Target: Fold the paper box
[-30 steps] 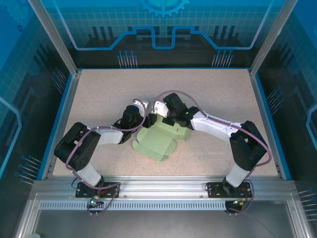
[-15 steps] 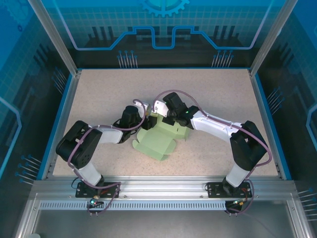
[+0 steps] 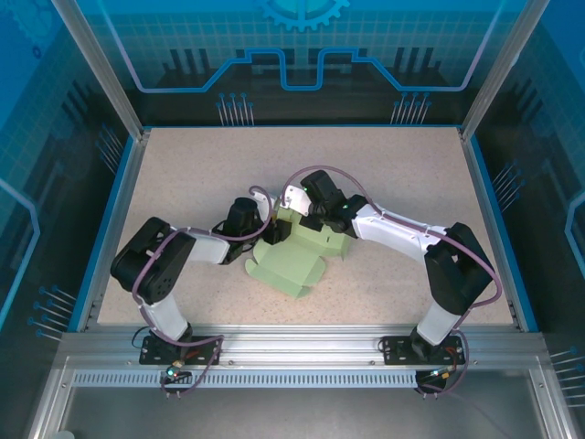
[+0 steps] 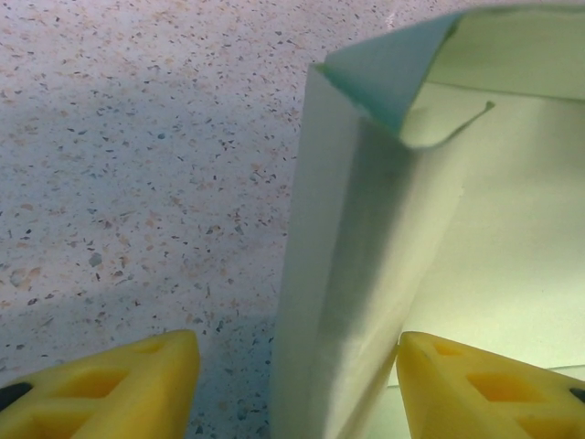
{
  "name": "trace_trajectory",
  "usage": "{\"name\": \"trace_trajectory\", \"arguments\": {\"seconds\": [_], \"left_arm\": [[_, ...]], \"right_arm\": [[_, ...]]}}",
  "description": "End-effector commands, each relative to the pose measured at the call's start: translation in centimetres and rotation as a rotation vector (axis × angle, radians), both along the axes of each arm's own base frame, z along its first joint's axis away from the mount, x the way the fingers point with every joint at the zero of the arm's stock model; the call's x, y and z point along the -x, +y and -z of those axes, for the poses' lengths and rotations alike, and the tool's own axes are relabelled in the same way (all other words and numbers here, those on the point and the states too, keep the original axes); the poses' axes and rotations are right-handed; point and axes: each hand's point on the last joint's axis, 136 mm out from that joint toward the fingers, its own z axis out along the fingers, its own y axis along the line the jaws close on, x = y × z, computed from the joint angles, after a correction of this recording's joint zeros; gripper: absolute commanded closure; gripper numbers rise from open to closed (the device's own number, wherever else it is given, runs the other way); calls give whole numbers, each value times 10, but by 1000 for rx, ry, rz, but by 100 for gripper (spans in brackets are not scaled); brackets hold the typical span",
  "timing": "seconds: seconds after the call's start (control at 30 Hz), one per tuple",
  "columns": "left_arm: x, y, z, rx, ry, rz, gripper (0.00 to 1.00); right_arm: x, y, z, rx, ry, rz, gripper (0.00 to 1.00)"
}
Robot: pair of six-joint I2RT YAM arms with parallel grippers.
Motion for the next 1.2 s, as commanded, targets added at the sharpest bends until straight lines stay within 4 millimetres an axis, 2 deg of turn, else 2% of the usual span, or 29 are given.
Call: {"name": "trace_trajectory", "arguments": {"seconds": [0.0,0.43,0.83,1.17], "left_arm": [[-2,-4,3,5,-10,38,40],[-9,-2,12,-4,-2,32,57],[-14,-1,7,-5,-26,28,72],[-20,10,7,-39,-52,-35,80]], "right_arm": [[-2,0,-16,-24,-21,-8,100],[-1,2,-13,-26,-8,-19,100],[0,0,-8,-17,10,-13,100],[1,0,-6,-21,27,-8,100]]}}
